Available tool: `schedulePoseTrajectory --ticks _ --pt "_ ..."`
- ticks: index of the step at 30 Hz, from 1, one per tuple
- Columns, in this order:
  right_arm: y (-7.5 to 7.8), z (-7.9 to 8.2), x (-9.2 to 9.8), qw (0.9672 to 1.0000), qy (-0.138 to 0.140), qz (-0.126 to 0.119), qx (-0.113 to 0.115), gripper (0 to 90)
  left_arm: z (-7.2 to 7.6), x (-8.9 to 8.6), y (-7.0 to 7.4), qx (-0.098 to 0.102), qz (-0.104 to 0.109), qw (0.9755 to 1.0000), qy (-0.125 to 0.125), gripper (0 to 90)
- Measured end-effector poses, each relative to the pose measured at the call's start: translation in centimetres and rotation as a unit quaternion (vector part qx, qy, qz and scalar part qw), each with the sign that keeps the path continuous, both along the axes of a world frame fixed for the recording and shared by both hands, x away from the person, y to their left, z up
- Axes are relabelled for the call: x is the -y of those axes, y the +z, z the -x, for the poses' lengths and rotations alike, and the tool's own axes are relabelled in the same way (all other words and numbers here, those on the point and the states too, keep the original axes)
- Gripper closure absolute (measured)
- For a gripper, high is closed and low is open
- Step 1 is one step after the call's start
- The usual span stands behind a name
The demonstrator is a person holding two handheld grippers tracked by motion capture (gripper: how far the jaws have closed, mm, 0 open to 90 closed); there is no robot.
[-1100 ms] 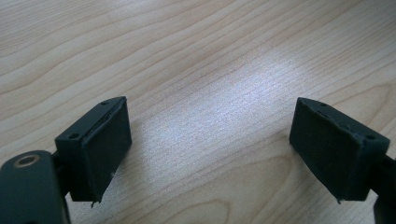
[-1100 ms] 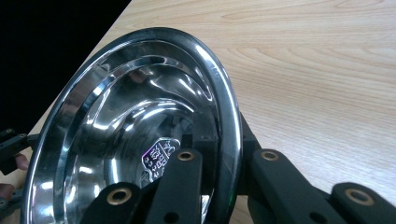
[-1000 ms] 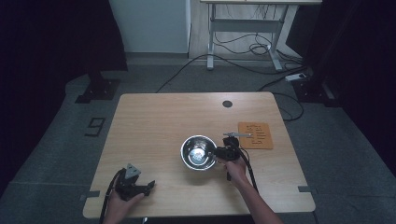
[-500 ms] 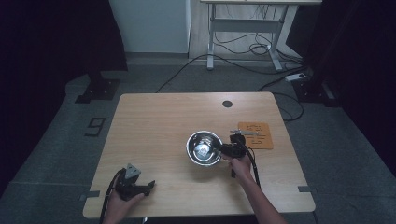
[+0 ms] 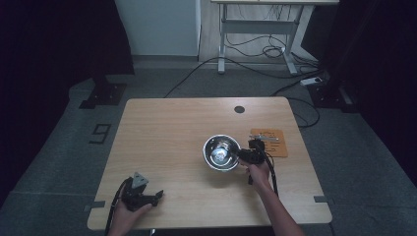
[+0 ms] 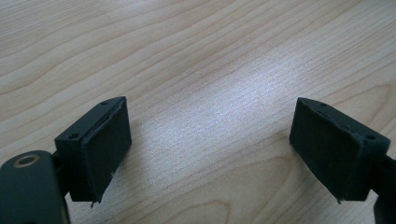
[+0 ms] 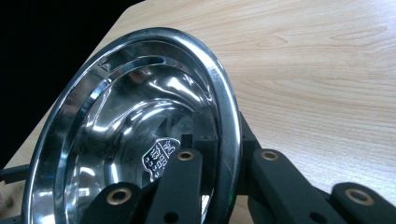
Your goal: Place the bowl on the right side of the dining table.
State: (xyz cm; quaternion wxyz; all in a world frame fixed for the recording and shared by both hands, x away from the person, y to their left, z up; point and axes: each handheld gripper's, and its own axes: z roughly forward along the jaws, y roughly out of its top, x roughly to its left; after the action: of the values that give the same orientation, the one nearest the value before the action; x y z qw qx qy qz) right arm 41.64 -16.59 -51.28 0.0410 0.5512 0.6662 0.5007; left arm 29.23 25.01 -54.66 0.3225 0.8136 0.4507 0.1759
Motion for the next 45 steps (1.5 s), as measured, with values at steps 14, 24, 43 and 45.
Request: schedulePoseTrajectory --ticks 14,24,43,45 --pt "0.3 -0.4 1.6 0.9997 -0.022 -0.011 0.004 85.4 0.0 0.0 0.0 0.0 0.0 1.0 0.0 12.3" --pt "0.6 -0.6 2.9 0.9989 -0.041 -0.022 0.007 85.4 0.0 0.0 0.0 0.0 0.0 1.0 -0.001 12.3" --pt "0.9 -0.9 5.1 0.9967 -0.071 -0.038 0.011 85.4 0.0 0.0 0.0 0.0 0.0 1.0 -0.001 12.3" --pt "0.9 -0.9 5.3 0.9965 -0.074 -0.038 0.011 85.4 0.0 0.0 0.0 0.0 0.0 1.0 -0.001 12.3"
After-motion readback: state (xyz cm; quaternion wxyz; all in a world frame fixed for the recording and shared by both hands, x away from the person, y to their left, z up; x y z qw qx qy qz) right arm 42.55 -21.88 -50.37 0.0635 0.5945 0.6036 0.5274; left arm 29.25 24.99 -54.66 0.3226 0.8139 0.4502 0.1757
